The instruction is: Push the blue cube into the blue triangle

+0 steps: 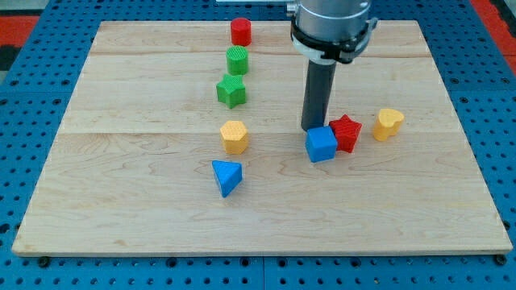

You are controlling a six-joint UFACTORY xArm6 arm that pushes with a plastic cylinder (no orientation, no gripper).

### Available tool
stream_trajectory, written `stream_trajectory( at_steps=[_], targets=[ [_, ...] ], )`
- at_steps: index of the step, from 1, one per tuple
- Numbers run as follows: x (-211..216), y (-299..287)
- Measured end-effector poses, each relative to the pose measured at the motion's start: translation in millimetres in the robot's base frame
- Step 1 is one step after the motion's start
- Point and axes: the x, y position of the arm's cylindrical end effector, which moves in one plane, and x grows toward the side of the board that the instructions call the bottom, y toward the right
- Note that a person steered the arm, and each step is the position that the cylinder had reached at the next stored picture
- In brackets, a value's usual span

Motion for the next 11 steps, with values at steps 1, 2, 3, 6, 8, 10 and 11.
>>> stream_trajectory(
  at_steps=[1,2,3,6,8,10,11],
  targets=[
    [6.4,31.0],
    [19.0,63.6],
    [25.1,52.9],
    [49.7,-9.9],
    [37.9,-45.7],
    [86.0,-54.6],
    [105.3,-55.5]
  ],
)
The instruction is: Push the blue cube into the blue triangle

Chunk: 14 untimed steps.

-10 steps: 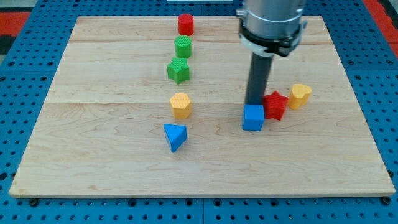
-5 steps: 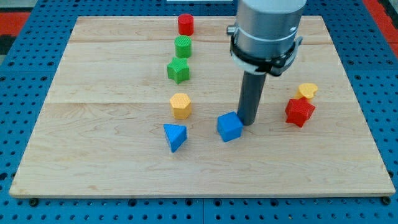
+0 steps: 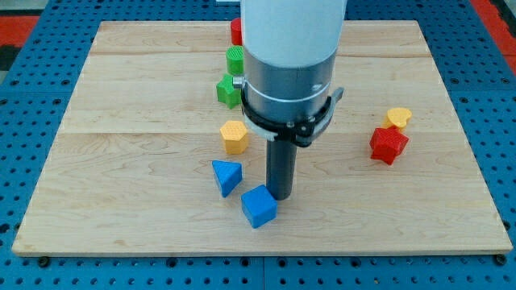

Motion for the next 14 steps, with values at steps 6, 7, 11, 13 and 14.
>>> stream_trajectory(
  at_steps=[6,7,11,13,14],
  targets=[
    [50.8,-17.2],
    [50.8,-28.7],
    [60.3,-73.9],
    [44.1,-74.0],
    [27.7,-72.2]
  ],
)
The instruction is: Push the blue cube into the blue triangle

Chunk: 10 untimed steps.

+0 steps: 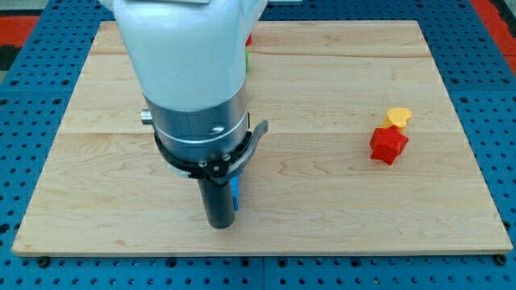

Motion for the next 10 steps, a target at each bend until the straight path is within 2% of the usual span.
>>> stream_trajectory(
  at_steps=[4,6,7,9,10],
  targets=[
    [-56.0,0.6],
    [-80.7,19.8],
    [-76.9,38.5],
    [-60.3,-1.6],
    [-69.9,66.2]
  ],
)
